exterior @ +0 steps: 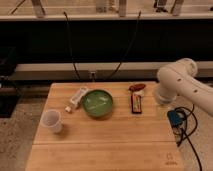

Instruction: Move the arm in a circular motion

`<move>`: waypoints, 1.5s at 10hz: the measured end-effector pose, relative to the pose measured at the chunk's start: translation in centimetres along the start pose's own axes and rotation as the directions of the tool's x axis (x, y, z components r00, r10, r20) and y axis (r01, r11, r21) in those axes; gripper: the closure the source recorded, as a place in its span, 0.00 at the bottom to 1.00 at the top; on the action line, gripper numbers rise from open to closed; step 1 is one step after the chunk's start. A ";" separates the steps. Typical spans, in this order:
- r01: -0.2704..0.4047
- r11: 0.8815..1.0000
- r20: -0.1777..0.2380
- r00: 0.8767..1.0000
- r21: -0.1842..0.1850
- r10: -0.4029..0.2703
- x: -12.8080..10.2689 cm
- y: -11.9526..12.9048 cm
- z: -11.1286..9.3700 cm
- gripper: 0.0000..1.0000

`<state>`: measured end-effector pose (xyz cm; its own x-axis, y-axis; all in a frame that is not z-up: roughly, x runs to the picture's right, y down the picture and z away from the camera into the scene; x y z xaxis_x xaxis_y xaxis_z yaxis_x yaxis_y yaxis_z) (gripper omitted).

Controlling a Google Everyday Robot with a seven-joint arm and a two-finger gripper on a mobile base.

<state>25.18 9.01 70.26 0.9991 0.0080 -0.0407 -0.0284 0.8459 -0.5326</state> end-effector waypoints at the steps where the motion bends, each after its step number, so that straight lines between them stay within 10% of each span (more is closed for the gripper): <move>1: 0.005 1.000 -0.005 1.000 -0.003 -0.005 -0.3 -0.2 0.1 0.20; 15: 0.163 0.987 -0.008 0.987 -0.001 -0.163 -8.6 -3.1 2.5 0.20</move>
<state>16.76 7.62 74.35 0.9902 -0.1339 0.0403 0.1346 0.8354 -0.5329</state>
